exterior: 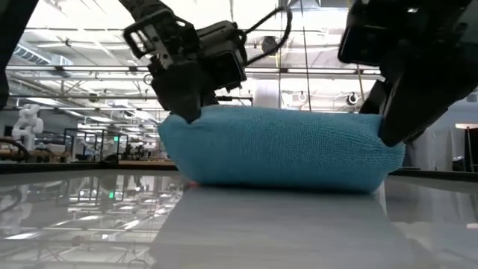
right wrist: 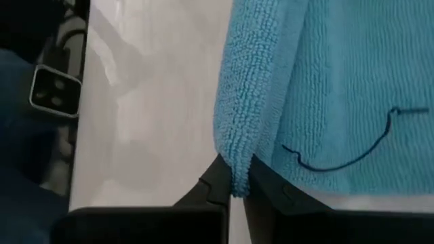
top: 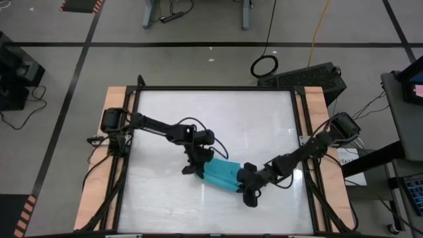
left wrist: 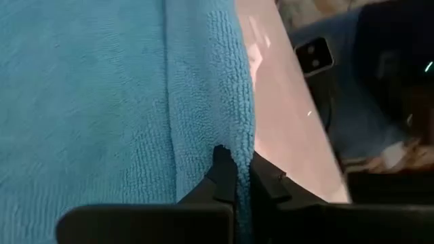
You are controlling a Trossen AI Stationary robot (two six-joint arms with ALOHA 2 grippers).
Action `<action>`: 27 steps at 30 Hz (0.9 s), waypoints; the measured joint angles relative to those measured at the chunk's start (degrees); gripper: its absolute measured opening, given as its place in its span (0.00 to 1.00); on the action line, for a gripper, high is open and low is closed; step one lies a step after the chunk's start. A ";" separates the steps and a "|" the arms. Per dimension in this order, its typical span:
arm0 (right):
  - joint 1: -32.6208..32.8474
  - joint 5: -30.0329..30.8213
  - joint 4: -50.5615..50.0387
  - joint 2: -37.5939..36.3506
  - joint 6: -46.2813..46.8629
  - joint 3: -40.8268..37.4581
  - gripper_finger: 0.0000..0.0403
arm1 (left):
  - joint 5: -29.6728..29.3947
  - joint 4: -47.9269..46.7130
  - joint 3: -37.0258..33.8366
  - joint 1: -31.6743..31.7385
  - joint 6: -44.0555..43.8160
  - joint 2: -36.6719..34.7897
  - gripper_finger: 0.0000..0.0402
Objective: Roll towel
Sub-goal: Roll the blue towel
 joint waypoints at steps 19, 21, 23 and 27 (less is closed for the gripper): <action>-8.26 -9.06 -2.38 0.22 12.36 0.00 0.04 | 1.81 0.42 0.40 0.81 -14.87 7.58 0.04; -8.87 -9.11 -3.76 0.22 12.88 0.00 0.04 | 1.88 0.18 0.85 1.15 -15.52 7.68 0.04; -9.45 -9.08 -5.01 0.22 13.57 0.00 0.04 | 1.85 0.03 1.13 1.30 -15.73 7.72 0.04; -10.27 -9.10 -6.42 0.22 13.67 0.00 0.04 | 1.36 0.03 1.22 1.28 -15.73 7.74 0.04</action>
